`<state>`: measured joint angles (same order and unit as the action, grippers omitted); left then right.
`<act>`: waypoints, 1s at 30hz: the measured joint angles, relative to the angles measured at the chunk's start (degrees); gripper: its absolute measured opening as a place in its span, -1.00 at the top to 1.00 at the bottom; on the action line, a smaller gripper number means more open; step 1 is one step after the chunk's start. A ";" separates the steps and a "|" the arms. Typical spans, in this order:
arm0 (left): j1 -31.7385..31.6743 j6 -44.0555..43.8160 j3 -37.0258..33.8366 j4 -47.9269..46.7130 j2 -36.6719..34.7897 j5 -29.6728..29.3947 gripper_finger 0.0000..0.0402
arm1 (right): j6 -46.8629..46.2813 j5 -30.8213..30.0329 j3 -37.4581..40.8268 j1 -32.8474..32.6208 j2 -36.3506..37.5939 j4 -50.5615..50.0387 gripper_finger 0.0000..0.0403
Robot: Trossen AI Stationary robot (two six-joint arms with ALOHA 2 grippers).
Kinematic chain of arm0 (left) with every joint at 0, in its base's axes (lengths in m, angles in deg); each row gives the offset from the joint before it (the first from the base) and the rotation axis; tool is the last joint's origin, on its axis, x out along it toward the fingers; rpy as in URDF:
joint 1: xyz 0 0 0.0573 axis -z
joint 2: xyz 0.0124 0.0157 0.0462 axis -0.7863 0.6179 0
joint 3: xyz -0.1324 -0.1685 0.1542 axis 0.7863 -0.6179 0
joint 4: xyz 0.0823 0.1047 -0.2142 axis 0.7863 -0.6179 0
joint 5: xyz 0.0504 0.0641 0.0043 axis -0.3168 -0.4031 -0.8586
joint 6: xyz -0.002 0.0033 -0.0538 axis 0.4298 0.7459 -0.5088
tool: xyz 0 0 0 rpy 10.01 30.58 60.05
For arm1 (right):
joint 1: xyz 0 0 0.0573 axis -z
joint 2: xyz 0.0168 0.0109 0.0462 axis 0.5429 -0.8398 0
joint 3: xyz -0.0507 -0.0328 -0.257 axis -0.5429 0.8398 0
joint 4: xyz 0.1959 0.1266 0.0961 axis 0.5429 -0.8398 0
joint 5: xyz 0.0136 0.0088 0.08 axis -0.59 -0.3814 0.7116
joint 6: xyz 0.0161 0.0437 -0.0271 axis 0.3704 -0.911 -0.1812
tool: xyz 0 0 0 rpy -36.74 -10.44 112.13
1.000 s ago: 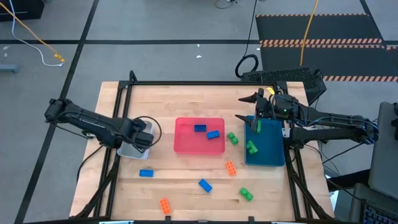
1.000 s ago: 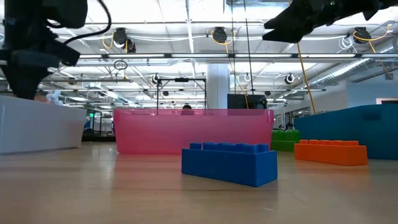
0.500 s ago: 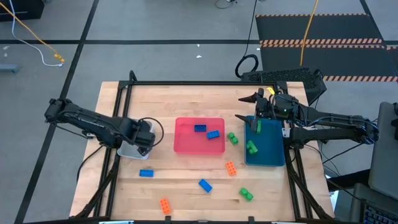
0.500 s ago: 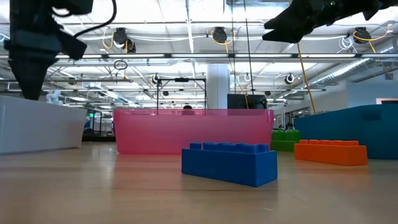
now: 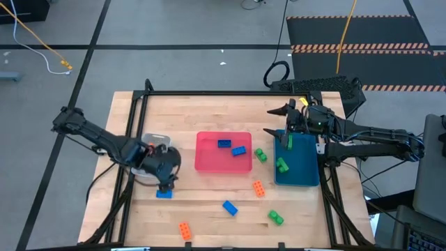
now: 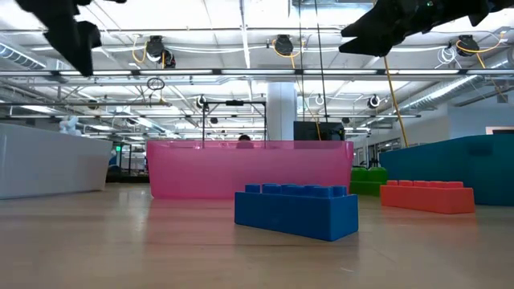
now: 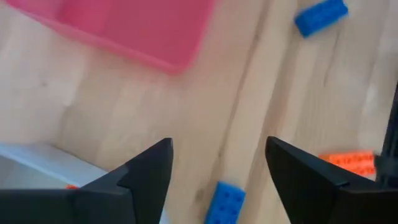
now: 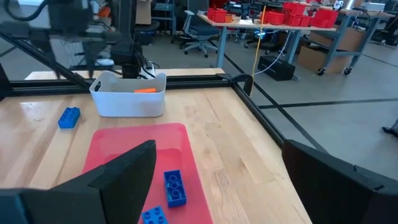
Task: Sort & place blocks by color
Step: Put the blue game piece into the red bin
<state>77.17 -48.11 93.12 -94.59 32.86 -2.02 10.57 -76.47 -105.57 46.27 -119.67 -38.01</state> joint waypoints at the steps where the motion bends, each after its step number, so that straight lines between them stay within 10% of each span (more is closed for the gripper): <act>1: 1.12 0.00 -0.32 0.25 0.98 0.00 -0.23 | -0.02 0.00 0.00 0.00 0.00 -0.01 -0.69; 30: 10.51 6.39 -2.11 2.44 29.83 11.73 -0.12 | 0.50 0.02 0.02 0.00 0.00 0.49 -0.69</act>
<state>87.67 -41.72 91.01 -92.15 62.68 9.71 11.07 -76.44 -105.55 46.27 -119.67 -37.51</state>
